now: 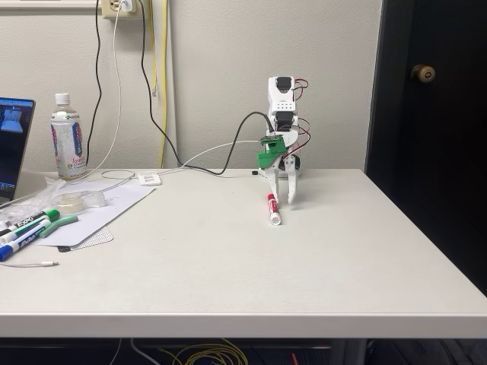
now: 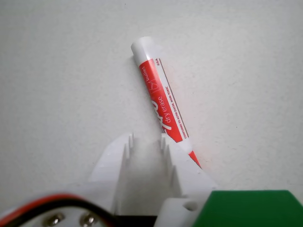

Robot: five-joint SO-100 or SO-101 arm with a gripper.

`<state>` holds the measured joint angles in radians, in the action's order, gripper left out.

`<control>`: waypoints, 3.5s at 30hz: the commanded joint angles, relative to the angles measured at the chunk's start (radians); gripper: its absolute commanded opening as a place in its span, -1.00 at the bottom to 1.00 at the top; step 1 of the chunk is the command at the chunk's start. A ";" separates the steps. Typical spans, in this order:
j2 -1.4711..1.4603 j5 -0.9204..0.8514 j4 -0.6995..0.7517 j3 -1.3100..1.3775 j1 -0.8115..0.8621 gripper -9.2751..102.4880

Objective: Pick up the red marker.

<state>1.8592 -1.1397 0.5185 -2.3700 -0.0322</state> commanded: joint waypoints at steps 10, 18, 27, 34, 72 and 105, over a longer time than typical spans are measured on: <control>0.031 0.009 -0.002 0.038 -0.009 -0.60; 0.029 0.009 -0.003 0.038 -0.009 -0.60; 0.031 0.009 -0.002 0.038 -0.009 -0.60; 0.031 0.009 -0.002 0.038 -0.009 -0.60; 0.554 -0.146 0.394 0.063 0.081 -0.60; 0.103 -0.261 0.173 0.181 0.140 -0.60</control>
<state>1.9896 -1.3913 0.7225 -2.2350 0.1120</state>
